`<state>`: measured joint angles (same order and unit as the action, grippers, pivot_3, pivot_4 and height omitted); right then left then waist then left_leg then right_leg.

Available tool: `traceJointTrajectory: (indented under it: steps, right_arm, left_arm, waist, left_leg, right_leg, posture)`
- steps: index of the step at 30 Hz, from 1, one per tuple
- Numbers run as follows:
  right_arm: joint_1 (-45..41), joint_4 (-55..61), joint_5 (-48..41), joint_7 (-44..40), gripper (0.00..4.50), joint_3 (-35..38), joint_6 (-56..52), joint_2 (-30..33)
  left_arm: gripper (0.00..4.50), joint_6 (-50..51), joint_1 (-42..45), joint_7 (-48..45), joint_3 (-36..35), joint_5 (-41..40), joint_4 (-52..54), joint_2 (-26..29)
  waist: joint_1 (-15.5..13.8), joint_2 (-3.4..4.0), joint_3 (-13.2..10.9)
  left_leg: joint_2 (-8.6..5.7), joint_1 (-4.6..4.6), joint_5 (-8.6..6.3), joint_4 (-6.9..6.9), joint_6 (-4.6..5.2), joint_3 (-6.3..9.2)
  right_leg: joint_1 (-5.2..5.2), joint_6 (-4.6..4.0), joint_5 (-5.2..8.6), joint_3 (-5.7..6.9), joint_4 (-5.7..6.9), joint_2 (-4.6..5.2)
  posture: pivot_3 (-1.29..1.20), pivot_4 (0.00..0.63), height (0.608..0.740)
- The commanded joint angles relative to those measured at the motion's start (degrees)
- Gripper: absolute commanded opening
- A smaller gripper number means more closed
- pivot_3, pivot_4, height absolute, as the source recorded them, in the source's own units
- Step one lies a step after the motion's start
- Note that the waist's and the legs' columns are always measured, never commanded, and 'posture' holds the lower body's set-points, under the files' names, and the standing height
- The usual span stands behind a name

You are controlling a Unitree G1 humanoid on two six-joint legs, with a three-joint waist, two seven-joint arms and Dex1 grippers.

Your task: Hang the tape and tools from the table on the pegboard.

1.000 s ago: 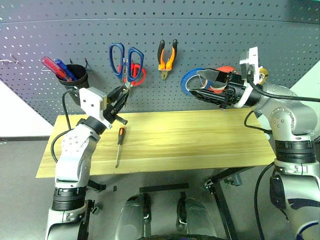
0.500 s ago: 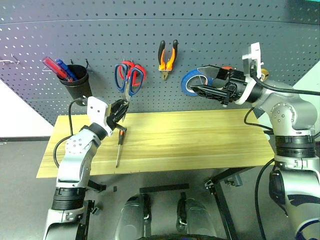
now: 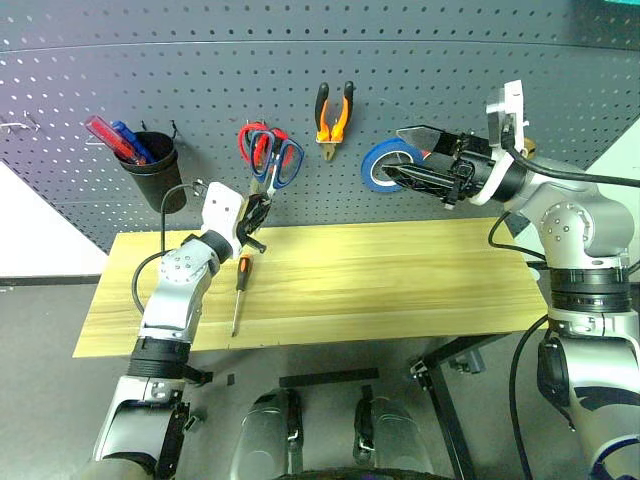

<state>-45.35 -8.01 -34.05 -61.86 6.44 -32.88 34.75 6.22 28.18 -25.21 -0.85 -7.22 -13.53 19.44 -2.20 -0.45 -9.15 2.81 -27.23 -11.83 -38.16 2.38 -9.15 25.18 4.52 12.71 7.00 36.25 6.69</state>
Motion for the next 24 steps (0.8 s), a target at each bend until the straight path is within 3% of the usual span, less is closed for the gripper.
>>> traceJointTrajectory:
  steps: [1,2,6,10,17,20,24]
  right_arm:
    - [0.13,2.46,-0.9,0.95,4.5,2.8,1.32,0.76]
    - [0.26,2.58,-0.88,1.2,4.5,2.95,1.39,0.75]
    - [1.15,3.7,-1.09,1.69,4.5,3.17,1.2,0.85]
    - [1.95,4.94,-1.9,1.55,4.5,3.17,-0.18,1.34]
    - [3.26,5.25,-1.78,-2.89,4.5,0.12,-2.08,2.82]
    - [2.79,5.37,-0.63,-6.81,4.5,-2.83,-0.38,2.83]
    - [0.44,2.75,2.73,-11.06,4.5,-7.92,3.29,1.67]
  left_arm:
    - [0.55,-4.21,6.02,3.14,-2.03,1.63,-7.51,0.09]
    - [1.27,-5.39,7.58,2.9,-2.42,1.45,-9.66,0.32]
    - [2.54,-8.17,12.06,0.79,-3.3,0.55,-15.17,1.49]
    - [3.84,-6.65,10.04,-7.33,-3.99,-3.96,-12.02,2.88]
    - [3.84,2.8,-1.37,-18.45,-8.35,-14.87,2.71,9.22]
    - [3.84,10.14,-5.23,-16.66,-8.49,-15.04,6.43,11.72]
    - [3.84,20.47,-9.5,-11.69,-6.34,-15.45,14.58,10.87]
  waist:
    - [0.0,-0.01,0.01]
    - [0.04,-0.01,0.02]
    - [0.19,-0.01,0.03]
    - [0.61,0.12,0.15]
    - [1.97,0.13,0.21]
    - [2.04,0.16,0.22]
    - [1.35,0.17,0.22]
  left_leg:
    - [-0.01,0.0,0.0,-0.02,0.0,0.0]
    - [-0.01,-0.01,-0.01,-0.04,0.02,0.0]
    - [-0.01,-0.01,-0.02,-0.05,0.04,0.0]
    - [-0.02,-0.01,-0.02,-0.05,0.05,-0.03]
    - [0.01,0.06,-0.02,-0.05,0.05,-0.01]
    - [0.03,0.2,-0.02,-0.03,0.05,-0.02]
    - [0.12,0.8,-0.3,0.01,0.19,0.03]
  right_leg:
    - [-0.02,0.01,-0.01,0.0,0.0,0.0]
    - [-0.03,0.03,-0.02,0.01,-0.01,0.0]
    - [-0.02,0.05,-0.03,0.0,-0.01,0.01]
    - [-0.02,0.05,-0.03,-0.01,0.0,0.01]
    - [-0.04,0.06,-0.03,-0.06,0.05,0.01]
    - [-0.09,0.05,-0.03,-0.12,0.11,0.0]
    - [-0.7,0.05,-0.02,-0.11,0.02,0.06]
  posture:
    - [0.04,0.064,0.74]
    - [0.04,0.064,0.74]
    - [0.04,0.063,0.74]
    - [0.04,0.063,0.74]
    - [0.08,0.072,0.74]
    - [0.11,0.078,0.74]
    - [0.12,0.085,0.74]
